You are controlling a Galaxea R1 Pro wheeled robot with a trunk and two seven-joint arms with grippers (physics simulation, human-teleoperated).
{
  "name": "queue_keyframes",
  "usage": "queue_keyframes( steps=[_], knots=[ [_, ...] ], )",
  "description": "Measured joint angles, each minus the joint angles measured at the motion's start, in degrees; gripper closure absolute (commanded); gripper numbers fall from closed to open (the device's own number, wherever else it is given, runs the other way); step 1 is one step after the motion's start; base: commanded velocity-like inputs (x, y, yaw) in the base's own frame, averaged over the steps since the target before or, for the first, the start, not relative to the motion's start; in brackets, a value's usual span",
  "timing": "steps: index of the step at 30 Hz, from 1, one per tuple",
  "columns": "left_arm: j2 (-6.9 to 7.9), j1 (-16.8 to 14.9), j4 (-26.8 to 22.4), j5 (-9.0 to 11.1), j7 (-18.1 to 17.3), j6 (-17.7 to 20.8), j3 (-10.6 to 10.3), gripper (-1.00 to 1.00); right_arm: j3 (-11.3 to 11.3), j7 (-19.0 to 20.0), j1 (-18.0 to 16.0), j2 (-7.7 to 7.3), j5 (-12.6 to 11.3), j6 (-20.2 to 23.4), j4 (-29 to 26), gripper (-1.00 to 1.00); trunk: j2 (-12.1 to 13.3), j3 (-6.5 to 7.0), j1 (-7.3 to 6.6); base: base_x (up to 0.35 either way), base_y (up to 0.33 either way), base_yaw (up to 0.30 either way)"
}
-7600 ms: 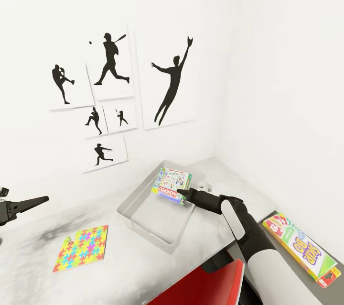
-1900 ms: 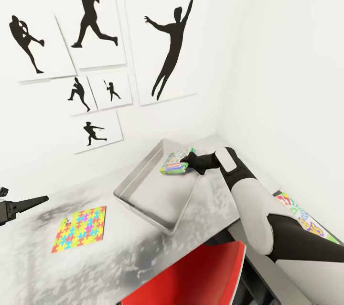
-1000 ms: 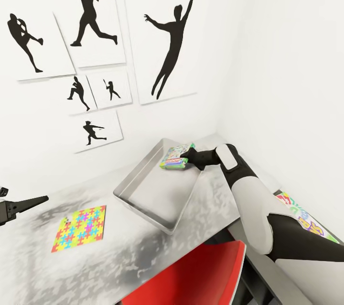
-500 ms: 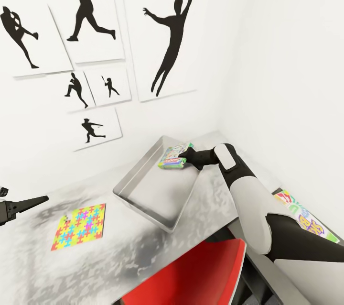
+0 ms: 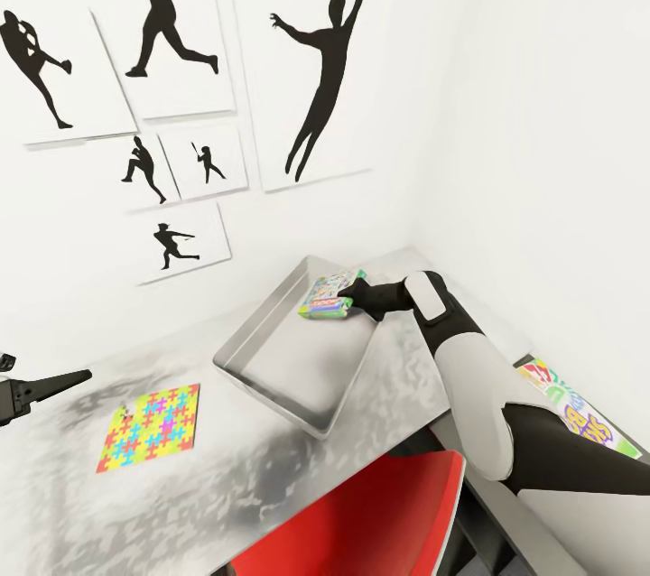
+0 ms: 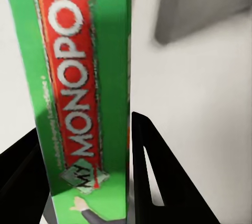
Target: Put all the toys in the child's room - the three board games (two on the bed and one on the table), the two jigsaw puzzles on the table, and the tennis ball on the table - inside the toy box on the table in the child's room.
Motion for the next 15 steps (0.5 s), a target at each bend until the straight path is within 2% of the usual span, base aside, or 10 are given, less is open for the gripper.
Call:
queue_keyframes(
  steps=[15],
  knots=[
    [0.0, 0.0, 0.0, 0.0, 0.0, 0.0, 0.0, -1.0, 0.0, -0.08, -0.04, 0.0, 0.05, 0.0, 0.0, 1.0, 0.0, 0.0, 0.0, 0.0, 0.0, 0.0]
  ],
)
